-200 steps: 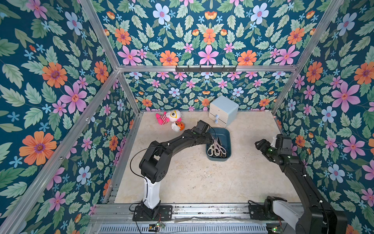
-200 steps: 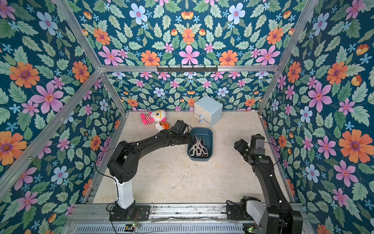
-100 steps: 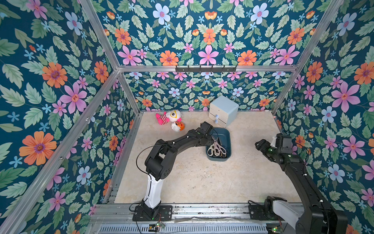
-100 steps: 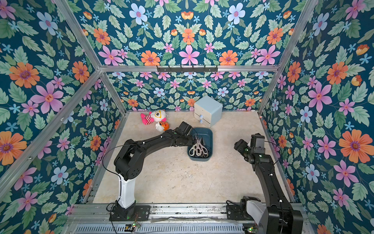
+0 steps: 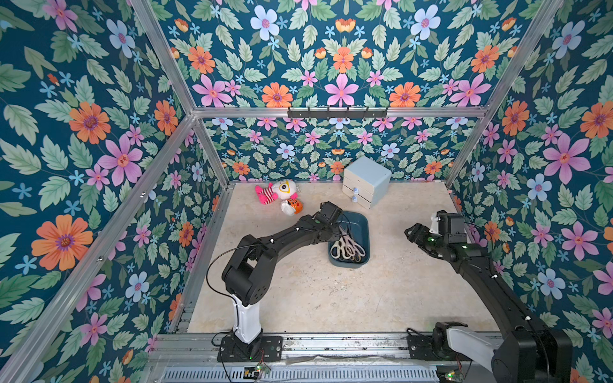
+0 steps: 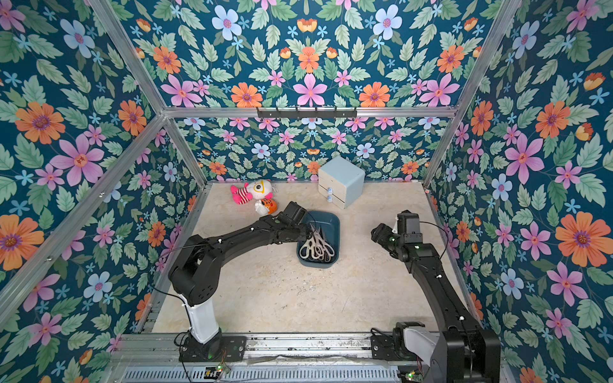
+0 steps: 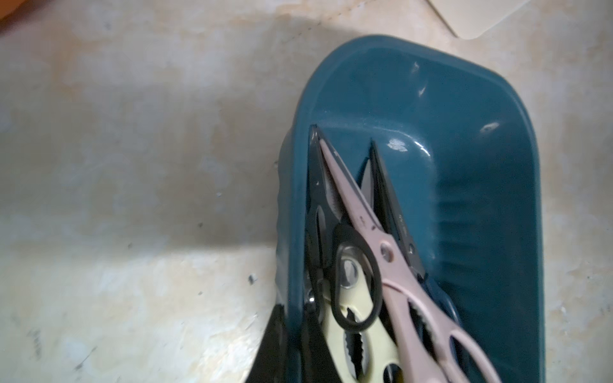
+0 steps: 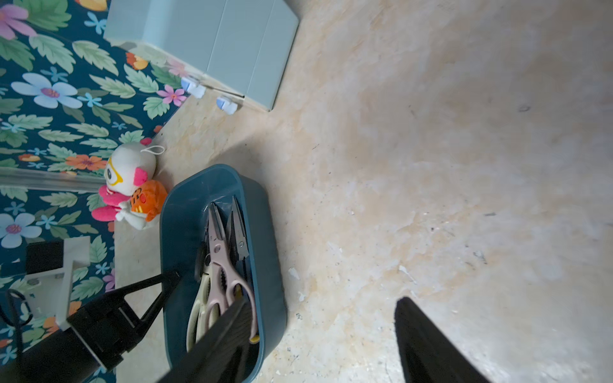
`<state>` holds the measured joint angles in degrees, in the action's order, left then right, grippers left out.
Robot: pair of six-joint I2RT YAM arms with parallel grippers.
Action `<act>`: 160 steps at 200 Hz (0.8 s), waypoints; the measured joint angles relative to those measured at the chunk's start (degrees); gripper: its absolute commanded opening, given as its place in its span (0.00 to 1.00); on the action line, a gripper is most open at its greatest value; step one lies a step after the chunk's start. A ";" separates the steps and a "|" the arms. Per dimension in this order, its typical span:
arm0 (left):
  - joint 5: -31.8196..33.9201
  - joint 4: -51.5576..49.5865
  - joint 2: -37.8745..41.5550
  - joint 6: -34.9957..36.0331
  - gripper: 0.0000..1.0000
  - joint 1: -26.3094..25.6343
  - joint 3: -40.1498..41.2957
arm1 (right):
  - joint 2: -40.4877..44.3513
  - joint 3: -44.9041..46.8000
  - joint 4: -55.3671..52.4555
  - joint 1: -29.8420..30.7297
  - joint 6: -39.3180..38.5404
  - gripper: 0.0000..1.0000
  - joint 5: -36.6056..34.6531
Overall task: Take the scissors out of the storage box
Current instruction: Move the storage box to the center of the board.
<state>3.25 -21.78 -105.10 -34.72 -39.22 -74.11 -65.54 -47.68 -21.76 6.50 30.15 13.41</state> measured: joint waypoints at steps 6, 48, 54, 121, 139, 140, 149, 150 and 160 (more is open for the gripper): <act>0.04 0.42 1.03 -0.33 0.00 0.48 1.66 | -0.70 -0.52 0.15 1.18 0.26 0.71 -0.02; 0.87 2.29 9.01 -2.32 0.00 4.96 12.70 | -5.20 -4.24 0.98 8.70 1.66 0.69 -1.01; 0.94 2.47 9.99 -2.36 0.00 5.60 13.75 | -6.10 -4.94 1.01 9.94 1.86 0.69 -1.75; 1.53 3.37 17.66 -1.05 0.00 13.09 22.23 | -19.45 -16.50 1.07 26.43 2.10 0.58 -4.90; 1.55 3.85 17.70 -0.55 0.06 13.51 22.62 | -24.15 -20.72 0.87 30.42 2.03 0.52 -5.90; 1.55 3.91 17.68 -0.46 0.07 13.55 22.64 | -24.39 -20.94 0.83 30.60 2.01 0.52 -5.92; 1.42 4.20 17.55 -0.04 0.15 13.77 22.64 | -26.67 -23.10 0.42 32.28 1.84 0.51 -6.05; 1.42 4.22 17.53 0.02 0.16 13.79 22.64 | -26.93 -23.32 0.39 32.41 1.79 0.51 -6.05; 1.31 4.44 17.33 0.52 0.27 14.05 22.64 | -29.70 -25.62 0.35 33.99 1.64 0.50 -5.97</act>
<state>4.56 -17.34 -87.77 -34.20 -25.17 -51.46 -95.24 -73.30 -21.41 40.49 31.79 7.44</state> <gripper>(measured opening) 0.149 0.507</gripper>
